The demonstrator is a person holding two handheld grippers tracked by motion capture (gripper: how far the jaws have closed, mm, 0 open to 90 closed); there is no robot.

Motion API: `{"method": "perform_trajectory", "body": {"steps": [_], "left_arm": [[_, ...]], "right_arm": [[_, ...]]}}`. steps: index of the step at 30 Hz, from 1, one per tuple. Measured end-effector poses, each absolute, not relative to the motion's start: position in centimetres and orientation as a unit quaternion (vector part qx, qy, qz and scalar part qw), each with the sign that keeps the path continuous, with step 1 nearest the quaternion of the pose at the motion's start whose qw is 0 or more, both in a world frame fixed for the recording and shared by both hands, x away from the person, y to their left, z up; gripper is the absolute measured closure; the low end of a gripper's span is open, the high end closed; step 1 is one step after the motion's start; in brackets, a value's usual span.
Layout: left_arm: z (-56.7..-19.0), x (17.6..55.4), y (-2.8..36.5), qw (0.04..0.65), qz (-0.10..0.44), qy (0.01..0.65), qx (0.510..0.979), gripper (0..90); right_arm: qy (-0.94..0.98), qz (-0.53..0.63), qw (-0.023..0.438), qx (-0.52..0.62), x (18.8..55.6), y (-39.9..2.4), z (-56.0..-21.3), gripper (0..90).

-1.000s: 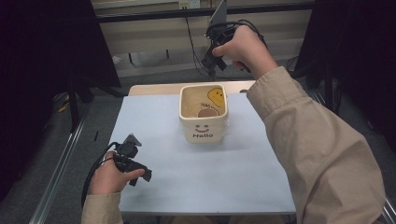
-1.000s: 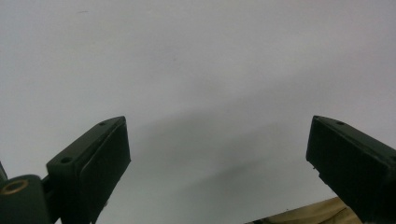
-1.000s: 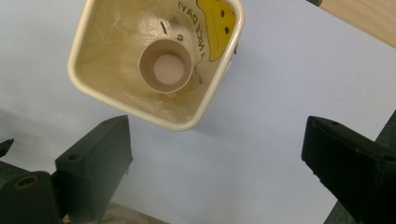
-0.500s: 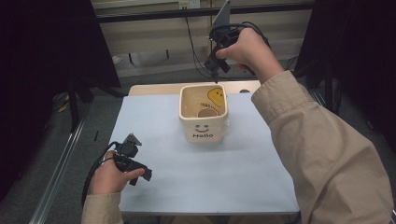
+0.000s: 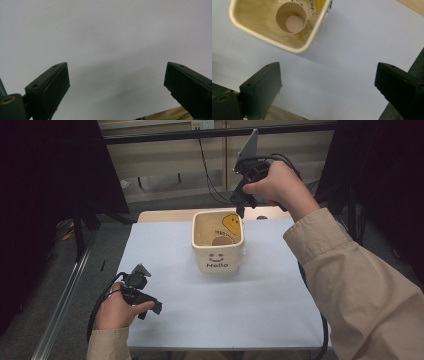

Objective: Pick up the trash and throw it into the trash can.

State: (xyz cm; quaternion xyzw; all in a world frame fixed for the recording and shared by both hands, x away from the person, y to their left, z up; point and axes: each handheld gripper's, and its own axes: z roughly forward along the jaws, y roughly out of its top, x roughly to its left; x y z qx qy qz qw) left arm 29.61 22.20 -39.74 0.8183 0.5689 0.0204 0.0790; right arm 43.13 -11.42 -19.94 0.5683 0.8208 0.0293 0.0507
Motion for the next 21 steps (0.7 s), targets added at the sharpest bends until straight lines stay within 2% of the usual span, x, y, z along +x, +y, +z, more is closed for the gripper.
{"method": "perform_trajectory", "body": {"steps": [21], "left_arm": [[-39.7,29.6,21.6,0.072,0.024,0.562,0.824,6.0]], "right_arm": [[0.818,0.025,0.052,0.572,37.4,-17.8,-22.6,6.8]]}}
